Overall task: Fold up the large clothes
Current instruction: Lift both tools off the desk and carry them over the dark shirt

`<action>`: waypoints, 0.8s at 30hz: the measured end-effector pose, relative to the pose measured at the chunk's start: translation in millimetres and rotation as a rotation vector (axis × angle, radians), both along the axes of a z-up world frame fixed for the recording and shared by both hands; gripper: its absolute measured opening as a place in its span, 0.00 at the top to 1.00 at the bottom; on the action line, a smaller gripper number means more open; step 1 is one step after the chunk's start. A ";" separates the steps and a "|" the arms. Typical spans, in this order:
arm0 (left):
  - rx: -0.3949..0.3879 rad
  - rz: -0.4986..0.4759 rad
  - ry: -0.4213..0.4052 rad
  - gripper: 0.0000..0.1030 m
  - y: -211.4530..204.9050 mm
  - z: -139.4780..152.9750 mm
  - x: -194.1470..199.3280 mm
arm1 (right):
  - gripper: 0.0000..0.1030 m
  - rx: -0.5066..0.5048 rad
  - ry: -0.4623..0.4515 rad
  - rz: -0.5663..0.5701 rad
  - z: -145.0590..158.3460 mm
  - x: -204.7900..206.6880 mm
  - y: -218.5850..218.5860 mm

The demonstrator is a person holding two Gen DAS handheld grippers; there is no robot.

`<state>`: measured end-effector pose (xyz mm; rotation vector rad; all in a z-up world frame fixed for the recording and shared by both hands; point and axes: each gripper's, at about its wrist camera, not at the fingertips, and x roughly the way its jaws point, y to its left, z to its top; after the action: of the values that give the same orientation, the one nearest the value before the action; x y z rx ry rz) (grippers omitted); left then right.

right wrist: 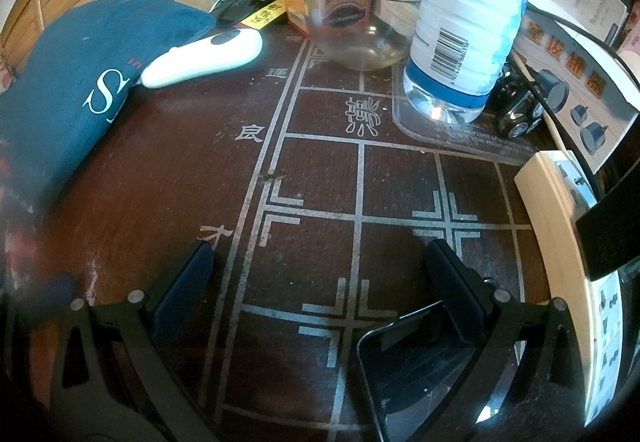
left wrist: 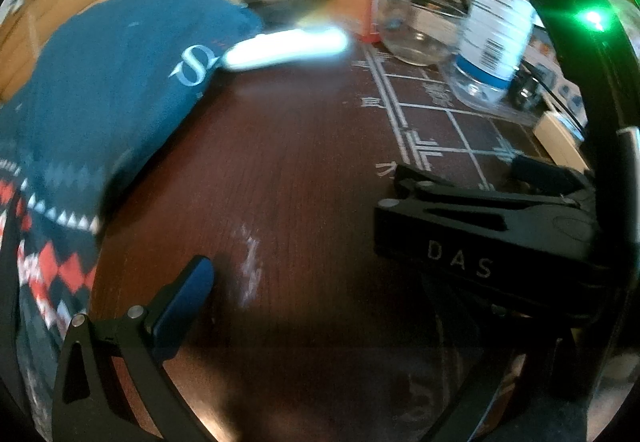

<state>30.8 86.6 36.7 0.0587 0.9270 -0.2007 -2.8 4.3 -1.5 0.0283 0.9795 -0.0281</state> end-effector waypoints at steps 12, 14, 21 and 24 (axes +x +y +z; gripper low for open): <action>-0.142 -0.068 0.016 0.00 28.2 7.3 2.1 | 0.00 0.007 0.036 0.109 1.0 4.6 6.7; -0.063 -0.042 0.004 0.00 30.5 10.5 -9.4 | 0.00 0.038 0.032 0.123 2.1 3.6 5.3; 0.059 0.113 -0.264 0.00 95.9 117.3 -122.8 | 0.00 0.158 -0.151 0.216 68.6 -47.1 2.8; 0.074 0.285 -0.398 0.00 152.4 192.3 -199.3 | 0.00 0.101 -0.233 0.302 114.1 -70.3 25.7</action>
<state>-168.5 239.0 229.0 0.0327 0.5370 0.1086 -73.1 30.0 112.6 -0.0229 0.7436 0.2965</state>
